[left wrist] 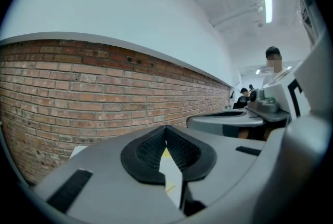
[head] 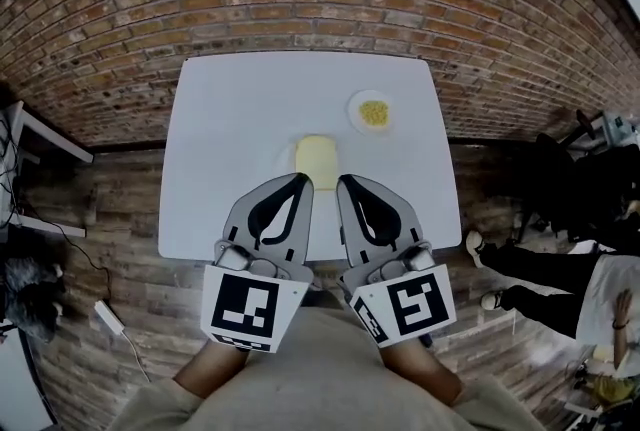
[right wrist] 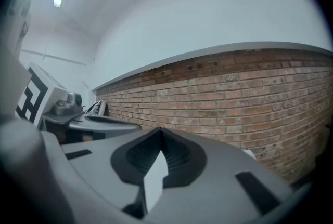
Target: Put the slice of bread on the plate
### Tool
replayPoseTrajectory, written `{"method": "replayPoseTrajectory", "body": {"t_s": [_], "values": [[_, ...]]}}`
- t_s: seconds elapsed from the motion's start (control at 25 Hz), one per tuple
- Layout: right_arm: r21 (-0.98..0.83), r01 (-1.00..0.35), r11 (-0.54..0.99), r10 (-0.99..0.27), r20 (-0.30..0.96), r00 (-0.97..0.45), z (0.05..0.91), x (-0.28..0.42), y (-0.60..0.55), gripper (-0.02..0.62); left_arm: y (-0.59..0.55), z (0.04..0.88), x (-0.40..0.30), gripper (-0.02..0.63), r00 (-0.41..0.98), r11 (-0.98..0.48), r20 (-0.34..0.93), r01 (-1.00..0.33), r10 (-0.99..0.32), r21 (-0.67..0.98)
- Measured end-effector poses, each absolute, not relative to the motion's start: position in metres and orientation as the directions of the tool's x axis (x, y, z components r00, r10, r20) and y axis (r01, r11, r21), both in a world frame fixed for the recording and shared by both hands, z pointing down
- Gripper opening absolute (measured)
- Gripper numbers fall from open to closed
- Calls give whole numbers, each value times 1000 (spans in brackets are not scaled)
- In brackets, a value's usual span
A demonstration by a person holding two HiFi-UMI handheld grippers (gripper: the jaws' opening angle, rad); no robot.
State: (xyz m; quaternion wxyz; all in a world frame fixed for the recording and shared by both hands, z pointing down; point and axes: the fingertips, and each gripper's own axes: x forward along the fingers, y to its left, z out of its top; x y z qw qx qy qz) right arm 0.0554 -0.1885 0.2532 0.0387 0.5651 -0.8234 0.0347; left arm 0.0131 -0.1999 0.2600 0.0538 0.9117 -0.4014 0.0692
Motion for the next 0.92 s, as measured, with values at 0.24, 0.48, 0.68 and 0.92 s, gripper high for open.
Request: {"method": "replayPoseTrajectory", "body": {"t_s": [0.24,0.48,0.68,0.92], "values": [[-15,-933,360,-928,93,-360,245,56,-176,6,-189,250,13,11,672,-677,156,-735,-724,29],[-12,-929,371,-924,96,-370,245,56,-173,6,-184,248,17,11,681,-686,147,-727,-718,19],[-8,-926,377,-920,111,-375,247,55,-172,6,-183,250,17,11,682,-686,152,-727,-715,35],[2,-917,399,-911,117,-396,249,49,-171,6,-183,252,15,11,678,-680,146,-732,-720,45]]}}
